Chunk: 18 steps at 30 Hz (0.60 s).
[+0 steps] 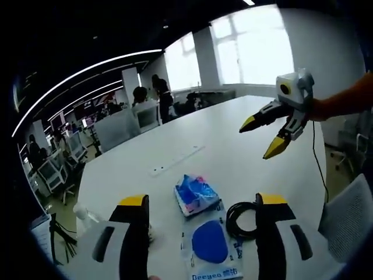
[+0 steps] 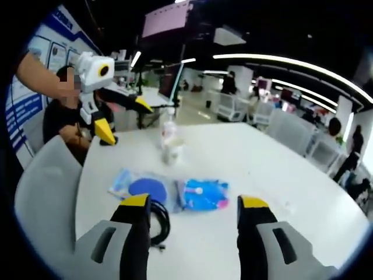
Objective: Arrange the tabletop items into an orderly group along one side of the table until the central work area is clear of visible clutter.
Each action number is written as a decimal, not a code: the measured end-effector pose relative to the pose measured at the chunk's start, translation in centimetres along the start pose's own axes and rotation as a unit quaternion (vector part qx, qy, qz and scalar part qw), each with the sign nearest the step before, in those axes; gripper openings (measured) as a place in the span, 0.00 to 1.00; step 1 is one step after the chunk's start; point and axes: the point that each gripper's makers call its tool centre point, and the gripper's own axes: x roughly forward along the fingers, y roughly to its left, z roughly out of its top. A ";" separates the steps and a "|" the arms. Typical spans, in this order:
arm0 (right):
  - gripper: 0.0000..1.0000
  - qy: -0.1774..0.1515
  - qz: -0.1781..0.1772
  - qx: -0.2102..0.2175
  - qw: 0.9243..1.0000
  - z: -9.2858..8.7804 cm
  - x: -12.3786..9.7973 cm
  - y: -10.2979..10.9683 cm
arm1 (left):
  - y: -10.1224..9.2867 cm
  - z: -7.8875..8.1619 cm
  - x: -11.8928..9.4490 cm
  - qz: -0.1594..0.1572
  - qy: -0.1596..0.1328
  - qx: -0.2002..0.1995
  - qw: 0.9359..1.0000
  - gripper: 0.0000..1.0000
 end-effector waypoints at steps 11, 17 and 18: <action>0.47 0.013 0.001 0.002 1.000 -0.7 1.2 -1.8 | -1.0 -1.7 1.8 -0.004 0.015 -0.008 1.000 0.66; 0.43 0.022 0.002 -0.006 1.000 -1.0 2.1 -2.6 | -1.2 -2.0 2.3 0.001 0.012 -0.020 1.000 0.62; 0.42 0.023 0.003 -0.006 1.000 -1.2 2.4 -2.9 | -1.2 -2.1 2.4 0.002 0.013 -0.023 1.000 0.62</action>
